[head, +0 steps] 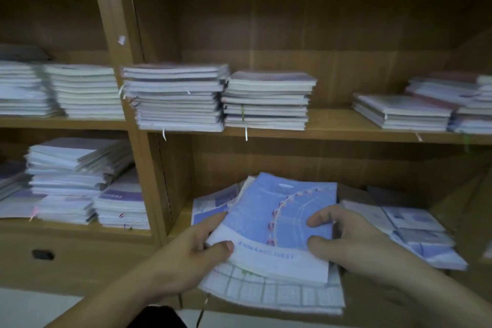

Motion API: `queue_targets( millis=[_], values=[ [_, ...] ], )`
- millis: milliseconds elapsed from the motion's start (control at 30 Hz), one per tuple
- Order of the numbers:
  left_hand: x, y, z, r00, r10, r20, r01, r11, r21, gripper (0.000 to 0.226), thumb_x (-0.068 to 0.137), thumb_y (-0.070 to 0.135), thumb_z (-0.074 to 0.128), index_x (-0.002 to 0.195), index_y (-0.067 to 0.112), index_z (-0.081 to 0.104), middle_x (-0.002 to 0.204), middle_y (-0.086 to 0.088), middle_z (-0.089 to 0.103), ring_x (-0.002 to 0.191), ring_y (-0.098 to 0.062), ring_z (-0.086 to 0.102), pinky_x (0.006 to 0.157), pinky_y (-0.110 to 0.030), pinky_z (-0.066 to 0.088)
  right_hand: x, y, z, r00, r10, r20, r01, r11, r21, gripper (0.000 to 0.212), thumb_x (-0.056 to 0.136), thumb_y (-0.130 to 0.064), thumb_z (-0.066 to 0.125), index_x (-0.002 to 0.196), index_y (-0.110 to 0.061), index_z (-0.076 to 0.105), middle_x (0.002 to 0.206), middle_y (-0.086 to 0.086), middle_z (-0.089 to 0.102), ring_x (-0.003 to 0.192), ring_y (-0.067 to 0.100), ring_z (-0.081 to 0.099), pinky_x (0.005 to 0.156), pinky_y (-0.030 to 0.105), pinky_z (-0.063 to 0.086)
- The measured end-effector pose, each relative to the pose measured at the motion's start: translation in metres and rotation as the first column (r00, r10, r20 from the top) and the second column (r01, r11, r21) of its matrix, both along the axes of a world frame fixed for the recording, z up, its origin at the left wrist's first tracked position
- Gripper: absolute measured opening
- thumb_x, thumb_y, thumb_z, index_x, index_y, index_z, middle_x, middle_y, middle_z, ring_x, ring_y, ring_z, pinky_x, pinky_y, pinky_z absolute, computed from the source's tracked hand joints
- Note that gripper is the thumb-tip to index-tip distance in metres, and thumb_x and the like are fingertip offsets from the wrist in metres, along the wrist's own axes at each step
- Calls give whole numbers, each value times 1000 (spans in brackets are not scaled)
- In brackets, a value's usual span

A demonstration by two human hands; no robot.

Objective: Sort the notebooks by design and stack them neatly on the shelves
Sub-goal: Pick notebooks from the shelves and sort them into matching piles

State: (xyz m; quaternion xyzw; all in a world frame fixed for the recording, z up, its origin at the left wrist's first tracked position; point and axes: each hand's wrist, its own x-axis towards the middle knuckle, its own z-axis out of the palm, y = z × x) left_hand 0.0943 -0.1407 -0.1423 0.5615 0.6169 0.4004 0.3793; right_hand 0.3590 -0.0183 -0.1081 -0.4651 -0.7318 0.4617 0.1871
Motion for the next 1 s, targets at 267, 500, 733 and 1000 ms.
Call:
queue_targets(
  millis=[267, 500, 733, 1000],
  values=[
    [18, -50, 107, 995, -78, -60, 86, 983, 163, 39, 105, 14, 50, 139, 34, 56, 130, 13, 69, 119, -13, 66, 93, -29, 56, 31, -72, 100, 951, -17, -308, 25, 999, 24, 32, 76, -8, 84, 103, -13, 67, 65, 6, 70, 54, 20, 64, 52, 29, 49],
    [17, -20, 190, 980, 143, -140, -86, 931, 354, 26, 102, 27, 58, 126, 34, 64, 115, 13, 74, 104, -7, 70, 93, -28, 56, 2, -45, 178, 881, -104, -462, 243, 937, 252, 21, 83, -17, 77, 103, -22, 72, 83, 11, 65, 67, 25, 59, 65, 32, 45],
    [2, 24, 233, 983, 134, -123, -83, 934, 348, 25, 100, 29, 58, 124, 29, 68, 113, 6, 76, 107, -18, 71, 100, -39, 51, -12, -14, 220, 822, -95, -562, 236, 954, 184, 6, 88, -6, 66, 87, -12, 67, 73, 6, 65, 63, 19, 58, 49, 27, 45],
    [13, 54, 235, 995, 26, -93, 7, 939, 343, 26, 101, 29, 58, 125, 34, 67, 116, 0, 75, 109, -28, 70, 96, -47, 54, 14, -13, 228, 822, -142, -552, 317, 919, 236, 20, 89, -13, 72, 107, -20, 66, 93, 9, 66, 74, 25, 66, 60, 35, 52]
  ],
)
